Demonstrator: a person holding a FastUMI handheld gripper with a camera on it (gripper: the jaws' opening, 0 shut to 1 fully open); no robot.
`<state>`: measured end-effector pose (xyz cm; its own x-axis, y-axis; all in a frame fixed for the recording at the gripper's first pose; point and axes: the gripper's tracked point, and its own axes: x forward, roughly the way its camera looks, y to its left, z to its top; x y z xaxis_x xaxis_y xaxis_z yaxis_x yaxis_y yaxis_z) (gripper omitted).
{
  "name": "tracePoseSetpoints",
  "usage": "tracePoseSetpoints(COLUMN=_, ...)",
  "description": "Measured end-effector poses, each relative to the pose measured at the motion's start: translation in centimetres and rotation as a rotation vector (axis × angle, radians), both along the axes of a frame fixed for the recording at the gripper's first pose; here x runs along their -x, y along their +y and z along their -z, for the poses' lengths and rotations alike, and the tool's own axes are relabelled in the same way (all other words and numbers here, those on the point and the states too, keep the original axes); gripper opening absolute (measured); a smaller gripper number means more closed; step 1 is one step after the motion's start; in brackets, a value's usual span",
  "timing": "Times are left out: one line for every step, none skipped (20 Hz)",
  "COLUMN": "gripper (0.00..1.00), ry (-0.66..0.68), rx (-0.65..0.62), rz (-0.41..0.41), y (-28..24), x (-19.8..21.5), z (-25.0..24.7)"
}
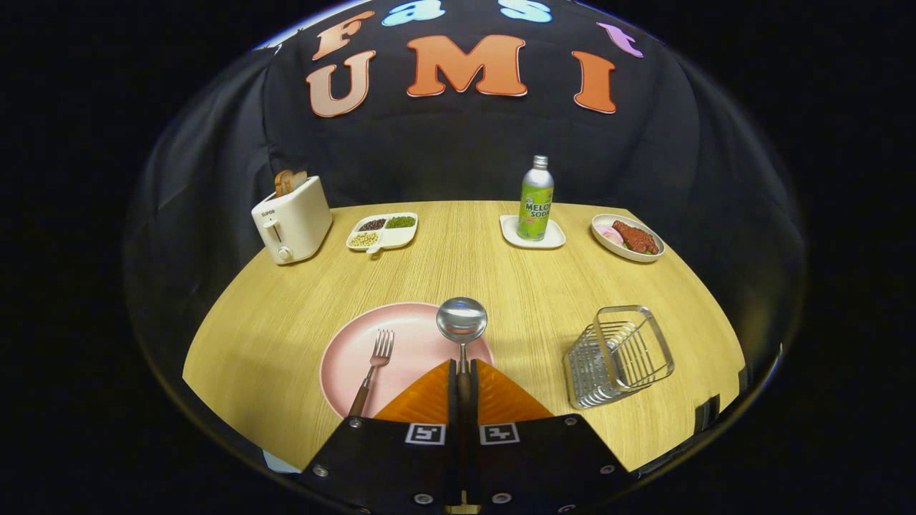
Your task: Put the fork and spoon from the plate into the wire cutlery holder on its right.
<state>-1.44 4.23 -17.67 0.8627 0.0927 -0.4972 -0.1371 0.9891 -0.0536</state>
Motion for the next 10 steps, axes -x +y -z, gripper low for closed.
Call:
tracePoseSetpoints(gripper=0.03, ry=0.002, rx=0.004, rz=0.002, y=-0.6, x=0.4, z=-0.6)
tracePoseSetpoints(gripper=0.03, ry=0.001, rx=0.011, rz=0.007, y=-1.3, x=0.6, z=-1.3)
tracePoseSetpoints(gripper=0.03, ry=0.006, rx=0.023, rz=0.015, y=-2.0, x=0.9, z=-1.8)
tracePoseSetpoints(gripper=0.03, ry=0.013, rx=0.031, rz=0.023, y=-2.8, x=1.2, z=-2.4)
tracePoseSetpoints(gripper=0.03, ry=0.007, rx=0.034, rz=0.029, y=-3.7, x=1.4, z=-3.2)
tracePoseSetpoints(gripper=0.03, ry=0.003, rx=0.043, rz=0.044, y=-4.8, x=1.5, z=-4.0)
tracePoseSetpoints(gripper=0.03, ry=0.021, rx=0.065, rz=0.057, y=-6.2, x=1.7, z=-4.3)
tracePoseSetpoints(gripper=0.03, ry=0.030, rx=0.078, rz=0.068, y=-7.4, x=2.0, z=-4.8)
tracePoseSetpoints(gripper=0.03, ry=0.044, rx=0.090, rz=0.073, y=-8.3, x=2.1, z=-5.1)
tracePoseSetpoints(gripper=0.03, ry=0.054, rx=0.100, rz=0.080, y=-9.2, x=2.0, z=-5.5)
